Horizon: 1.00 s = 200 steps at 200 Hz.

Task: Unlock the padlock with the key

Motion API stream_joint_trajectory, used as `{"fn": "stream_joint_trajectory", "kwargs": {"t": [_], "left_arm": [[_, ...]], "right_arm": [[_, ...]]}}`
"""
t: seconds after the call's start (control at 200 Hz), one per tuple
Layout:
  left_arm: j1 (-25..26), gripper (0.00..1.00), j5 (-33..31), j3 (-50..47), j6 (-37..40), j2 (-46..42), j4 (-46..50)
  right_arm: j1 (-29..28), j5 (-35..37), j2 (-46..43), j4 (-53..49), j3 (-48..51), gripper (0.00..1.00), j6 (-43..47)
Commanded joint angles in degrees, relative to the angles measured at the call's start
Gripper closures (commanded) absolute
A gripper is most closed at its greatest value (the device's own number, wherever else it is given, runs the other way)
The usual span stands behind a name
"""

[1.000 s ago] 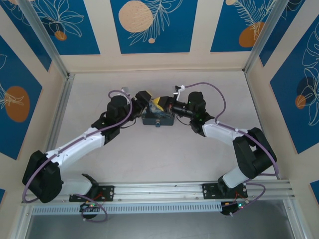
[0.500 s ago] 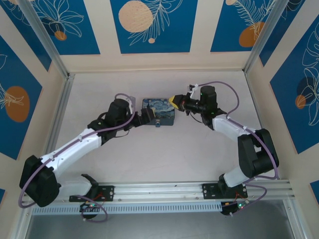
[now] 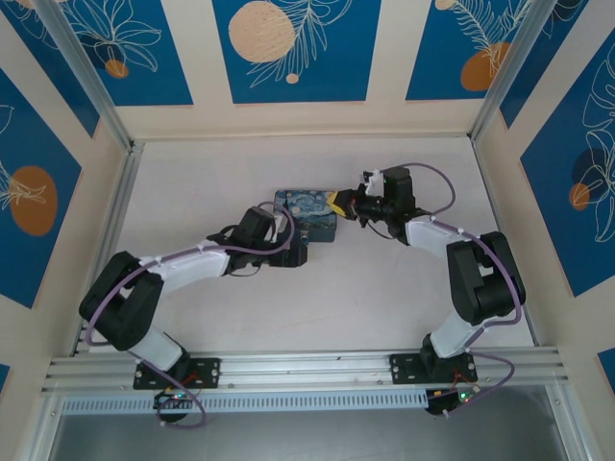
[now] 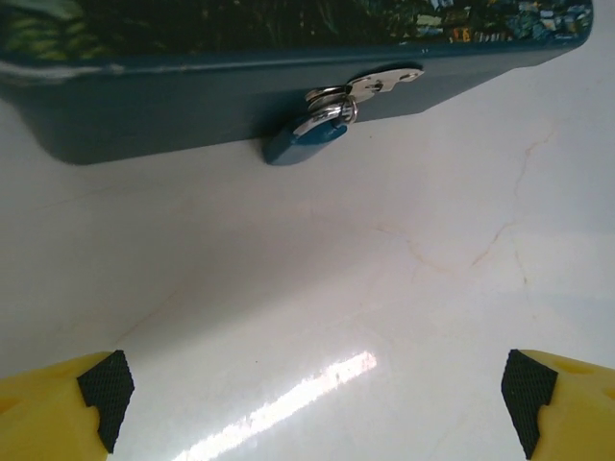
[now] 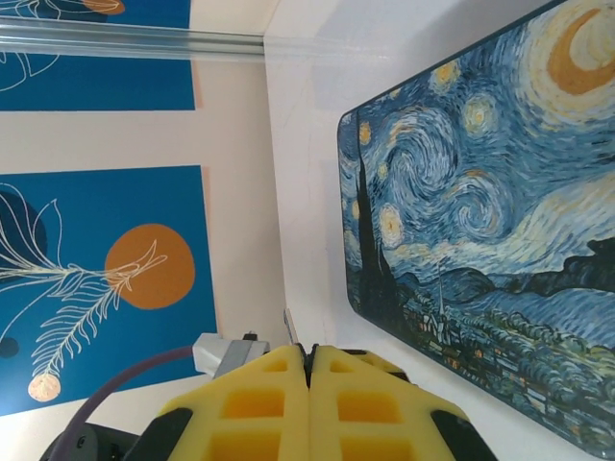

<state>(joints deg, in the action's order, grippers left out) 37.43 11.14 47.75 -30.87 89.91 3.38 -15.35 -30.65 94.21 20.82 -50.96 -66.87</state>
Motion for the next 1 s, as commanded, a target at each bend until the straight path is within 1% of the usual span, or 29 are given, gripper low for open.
{"fn": "stream_joint_trajectory", "kwargs": {"t": [0.0,0.145,0.26,0.45,0.725,0.995], "left_arm": [[0.63,0.03,-0.34,-0.15,3.77,2.58,-7.77],[0.68,0.03,-0.02,0.13,4.75,6.98,-13.23],[0.58,0.04,-1.41,0.71,5.57,10.21,-16.39],[0.63,0.06,-1.86,1.96,5.72,14.59,-21.96],[0.9,0.06,-0.45,5.17,3.92,20.21,-26.46],[2.8,0.06,2.58,8.23,2.46,23.38,-28.31]], "right_arm": [[-0.37,-1.38,2.06,3.02,0.69,1.0,-1.09],[-0.62,-1.51,4.16,4.53,0.25,1.0,-1.85],[-0.59,-1.41,5.26,4.76,-0.36,1.0,-2.02],[-0.47,-1.52,6.74,5.15,-1.5,1.0,-2.47],[0.56,-2.06,8.11,4.9,-3.24,1.0,-2.74],[1.25,-1.87,8.31,3.97,-3.65,1.0,-2.19]]}}
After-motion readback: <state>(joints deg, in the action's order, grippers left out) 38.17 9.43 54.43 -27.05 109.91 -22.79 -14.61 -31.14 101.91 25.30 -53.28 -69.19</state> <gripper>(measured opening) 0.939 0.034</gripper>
